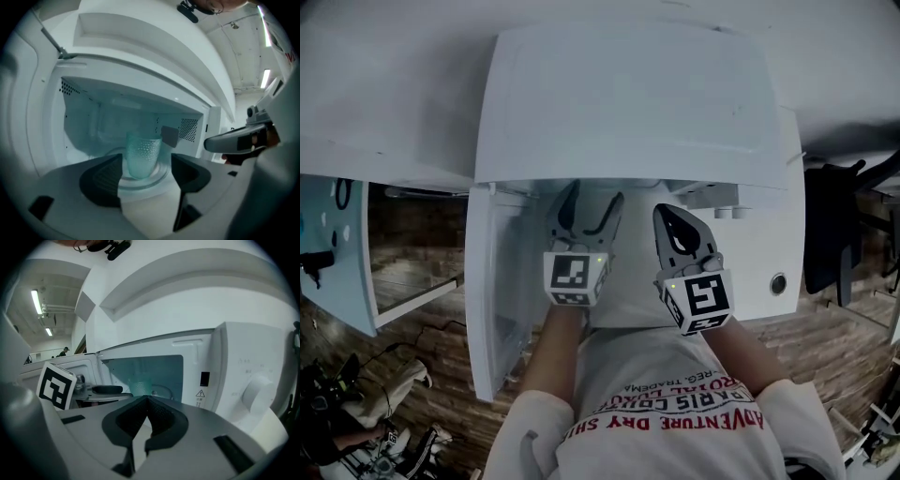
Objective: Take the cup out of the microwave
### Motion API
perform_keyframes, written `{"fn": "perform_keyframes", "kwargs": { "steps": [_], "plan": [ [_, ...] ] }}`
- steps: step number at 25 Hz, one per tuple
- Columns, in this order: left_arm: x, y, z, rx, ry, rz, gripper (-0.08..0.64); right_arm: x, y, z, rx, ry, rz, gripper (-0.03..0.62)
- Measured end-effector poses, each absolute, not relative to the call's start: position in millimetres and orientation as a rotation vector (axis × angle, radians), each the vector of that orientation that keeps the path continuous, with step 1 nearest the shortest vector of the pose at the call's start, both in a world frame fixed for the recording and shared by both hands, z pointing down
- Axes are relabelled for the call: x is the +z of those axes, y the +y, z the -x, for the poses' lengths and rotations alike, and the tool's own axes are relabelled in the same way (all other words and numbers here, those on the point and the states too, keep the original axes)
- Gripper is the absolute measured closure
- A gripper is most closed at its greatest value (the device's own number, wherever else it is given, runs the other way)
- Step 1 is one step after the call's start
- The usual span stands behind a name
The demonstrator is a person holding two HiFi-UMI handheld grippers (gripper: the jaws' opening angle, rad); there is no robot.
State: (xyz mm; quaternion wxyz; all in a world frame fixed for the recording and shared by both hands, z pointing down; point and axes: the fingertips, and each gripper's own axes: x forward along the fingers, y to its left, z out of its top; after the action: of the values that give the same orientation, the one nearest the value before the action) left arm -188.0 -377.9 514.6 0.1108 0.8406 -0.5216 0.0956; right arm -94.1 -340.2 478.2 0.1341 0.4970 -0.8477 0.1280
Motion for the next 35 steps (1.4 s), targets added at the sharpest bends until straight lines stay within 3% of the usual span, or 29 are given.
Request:
{"fn": "perform_keyframes", "kwargs": {
  "steps": [2,6,17,35],
  "plan": [
    [518.8,-388.7,185.8,0.305,-1.544,-2.483,0.207,480.4,-340.5,91.1,0.381,-2.454,-1.436,0.581],
    [521.9,-404.4,181.1,0.307,-1.535,-2.502,0.178,485.9,-345.2,86.5,0.4,-2.447,-1.431,0.581],
    [531.0,-433.5,168.4,0.449,-1.537,-2.498,0.178,503.6,-356.2,87.9,0.454,-2.426,-1.374,0.581],
    [525.0,-433.1,161.5,0.432,-1.541,-2.468,0.195,497.3,-355.6,78.3,0.437,-2.42,-1.374,0.581]
  ]
}}
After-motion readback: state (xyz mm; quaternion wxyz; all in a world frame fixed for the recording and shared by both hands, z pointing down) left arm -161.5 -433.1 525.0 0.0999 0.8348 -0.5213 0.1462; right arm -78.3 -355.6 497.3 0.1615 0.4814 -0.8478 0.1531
